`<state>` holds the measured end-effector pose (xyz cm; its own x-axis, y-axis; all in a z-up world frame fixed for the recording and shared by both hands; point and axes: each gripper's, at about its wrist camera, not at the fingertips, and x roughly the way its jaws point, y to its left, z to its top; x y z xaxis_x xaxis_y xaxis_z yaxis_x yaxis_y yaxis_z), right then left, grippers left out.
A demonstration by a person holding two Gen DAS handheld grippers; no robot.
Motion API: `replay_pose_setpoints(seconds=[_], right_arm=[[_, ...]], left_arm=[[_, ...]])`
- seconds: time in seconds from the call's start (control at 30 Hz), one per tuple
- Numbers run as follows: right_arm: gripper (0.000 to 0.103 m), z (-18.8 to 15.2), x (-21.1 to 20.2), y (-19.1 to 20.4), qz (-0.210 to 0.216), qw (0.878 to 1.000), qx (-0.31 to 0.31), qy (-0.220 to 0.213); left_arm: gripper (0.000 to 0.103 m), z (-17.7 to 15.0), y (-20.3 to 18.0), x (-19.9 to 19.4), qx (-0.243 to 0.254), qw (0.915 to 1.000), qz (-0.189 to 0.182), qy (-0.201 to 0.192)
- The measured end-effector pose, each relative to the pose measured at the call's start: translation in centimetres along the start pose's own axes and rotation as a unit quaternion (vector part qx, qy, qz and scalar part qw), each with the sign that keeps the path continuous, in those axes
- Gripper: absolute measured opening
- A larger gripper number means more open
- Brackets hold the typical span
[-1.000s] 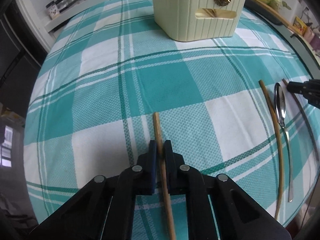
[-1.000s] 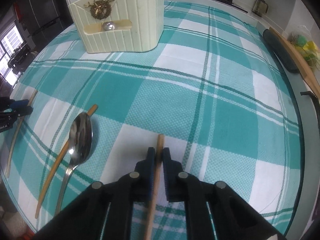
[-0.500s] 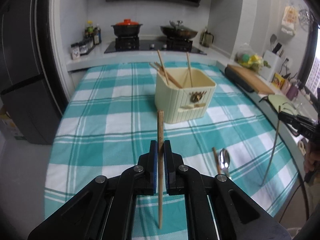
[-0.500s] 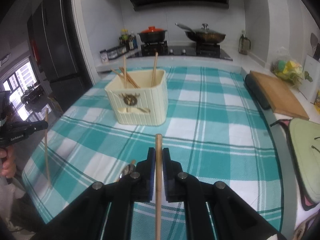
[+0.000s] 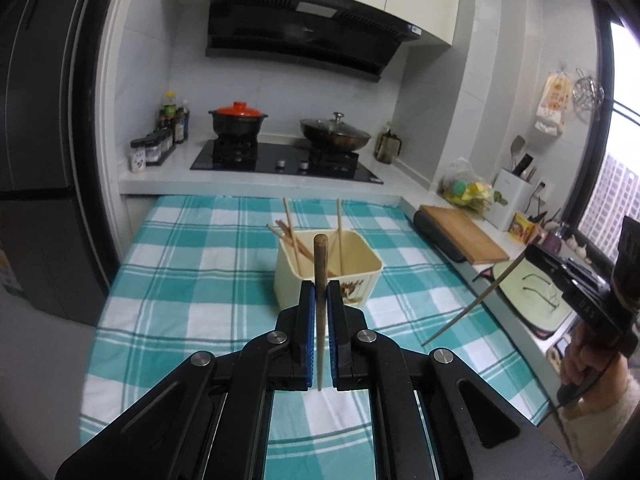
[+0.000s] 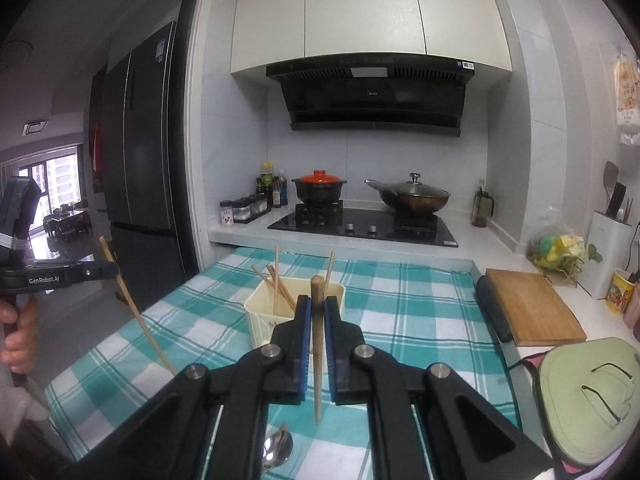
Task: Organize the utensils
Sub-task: 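Carry both chopsticks over the cream holder, then open both tools to drop the chopsticks into the holder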
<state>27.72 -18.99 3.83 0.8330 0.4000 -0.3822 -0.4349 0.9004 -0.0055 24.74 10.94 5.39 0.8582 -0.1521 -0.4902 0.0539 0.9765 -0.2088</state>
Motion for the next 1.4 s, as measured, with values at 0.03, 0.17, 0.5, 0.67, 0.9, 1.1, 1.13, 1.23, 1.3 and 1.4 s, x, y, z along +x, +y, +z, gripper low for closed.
replay_pose_setpoints(seconds=[0.03,0.17,0.5,0.67,0.9,1.1,1.13,1.23,1.3,1.4], right_arm=[[0.007,0.5,0.3,0.0,0.002,1.0,0.0,-0.002],[0.007,2.5,1.3,0.2,0.002,1.0,-0.01,-0.013],[0.007,9.5,6.4,-0.1,0.011,0.998,-0.027,-0.049],[0.007,11.1,11.2,0.0,0.019,0.998,-0.031,-0.042],[0.007,8.9,19.9,-1.1,0.03,0.997,-0.013,0.069],[0.007,6.0,26.7,-3.9,0.029,0.985,0.045,0.166],[0.007,5.6,27.6,-4.3,0.034,0.982,0.055,0.176],[0.008,4.8,29.0,-4.9,0.037,0.979,0.072,0.185],[0.008,4.6,29.4,-4.9,0.036,0.98,0.077,0.182],[0.009,4.7,29.0,-5.0,0.038,0.98,0.084,0.178]], left_arm=[[0.004,0.6,-0.2,-0.1,0.001,1.0,-0.001,-0.004],[0.004,3.4,-0.5,-0.1,0.005,0.9997,-0.003,-0.022],[0.004,11.0,-1.9,3.8,0.021,0.9968,0.01,-0.077],[0.004,11.9,-1.7,9.7,0.009,0.9992,0.011,-0.038],[0.004,9.8,0.2,18.4,-0.021,0.9977,0.005,0.064],[0.004,7.6,1.6,23.8,-0.037,0.9913,0.021,0.125],[0.005,7.4,1.7,24.3,-0.036,0.9907,0.027,0.128],[0.007,7.2,1.8,24.9,-0.038,0.9898,0.046,0.129],[0.021,7.3,2.0,24.6,-0.044,0.9897,0.047,0.128],[0.051,7.1,1.8,22.5,-0.037,0.9909,0.049,0.12]])
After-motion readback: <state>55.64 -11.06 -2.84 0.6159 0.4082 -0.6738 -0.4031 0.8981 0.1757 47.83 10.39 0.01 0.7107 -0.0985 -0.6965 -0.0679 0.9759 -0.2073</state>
